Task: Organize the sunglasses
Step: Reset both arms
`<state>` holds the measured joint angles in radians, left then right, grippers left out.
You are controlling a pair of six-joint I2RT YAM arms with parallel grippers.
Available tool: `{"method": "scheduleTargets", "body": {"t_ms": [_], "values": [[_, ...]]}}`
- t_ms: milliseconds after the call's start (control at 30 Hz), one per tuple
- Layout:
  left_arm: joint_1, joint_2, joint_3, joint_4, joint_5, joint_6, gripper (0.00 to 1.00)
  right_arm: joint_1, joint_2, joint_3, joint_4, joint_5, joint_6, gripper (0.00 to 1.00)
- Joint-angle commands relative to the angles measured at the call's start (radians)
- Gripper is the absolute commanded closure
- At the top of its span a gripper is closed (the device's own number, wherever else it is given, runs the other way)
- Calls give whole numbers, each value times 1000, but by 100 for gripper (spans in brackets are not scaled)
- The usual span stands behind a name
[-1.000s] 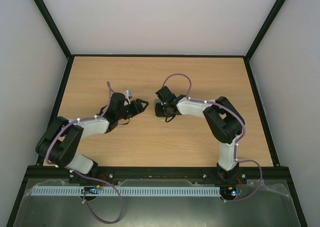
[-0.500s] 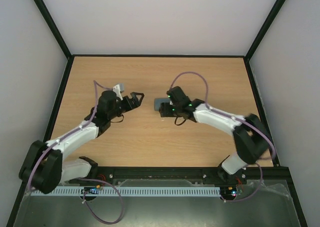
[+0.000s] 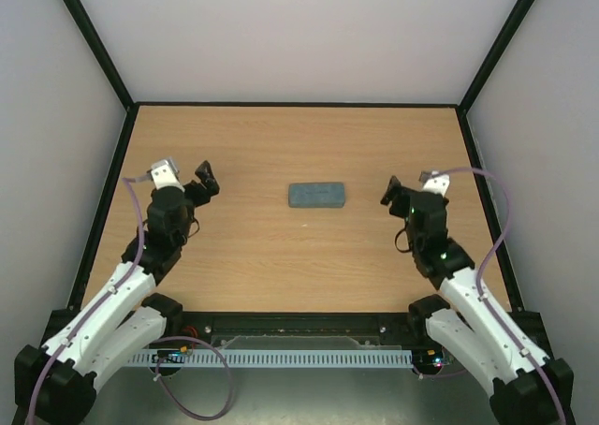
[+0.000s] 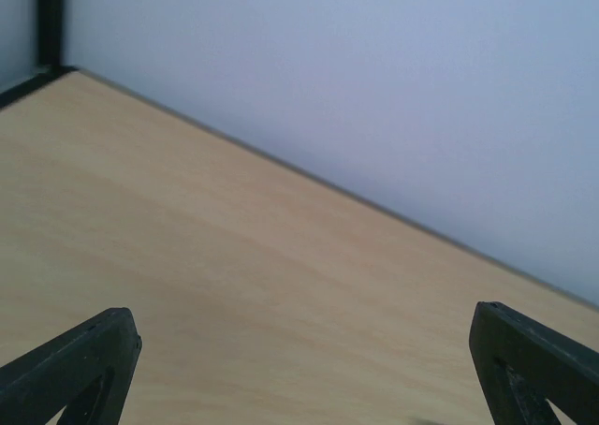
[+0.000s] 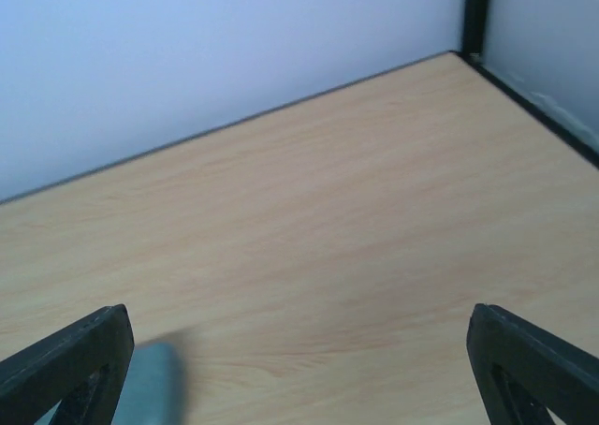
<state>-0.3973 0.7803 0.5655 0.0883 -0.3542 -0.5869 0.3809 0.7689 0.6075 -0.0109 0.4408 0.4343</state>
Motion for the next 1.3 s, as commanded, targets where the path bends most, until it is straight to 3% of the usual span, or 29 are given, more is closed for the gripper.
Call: {"method": "scheduleTargets", "body": {"t_ms": [0,167,267,433,600,667,867,967,1200,1267], "values": [[23,36,-111,71,-273,107,0,-28,-68,-245,320,219,-133,1],[48,128,-195,167,-465,92,0,-48,70,-361,583,284,-150,1],[84,159,-276,373,-400,163,1,-76,210,-412,781,301,-174,1],[167,201,-306,564,-291,295,0,-168,432,-436,982,234,-178,1],[290,338,-295,667,-198,314,0,-195,561,-415,1126,233,-176,1],[303,429,-279,702,-184,315,0,-196,594,-363,1071,250,-187,1],[323,569,-271,845,-122,332,1,-217,698,-465,1424,188,-264,1],[331,589,-243,808,-125,316,1,-218,709,-394,1284,143,-269,1],[331,563,-255,781,-93,337,0,-218,705,-422,1334,122,-283,1],[331,549,-287,838,-111,341,0,-219,699,-460,1395,109,-289,1]]}}
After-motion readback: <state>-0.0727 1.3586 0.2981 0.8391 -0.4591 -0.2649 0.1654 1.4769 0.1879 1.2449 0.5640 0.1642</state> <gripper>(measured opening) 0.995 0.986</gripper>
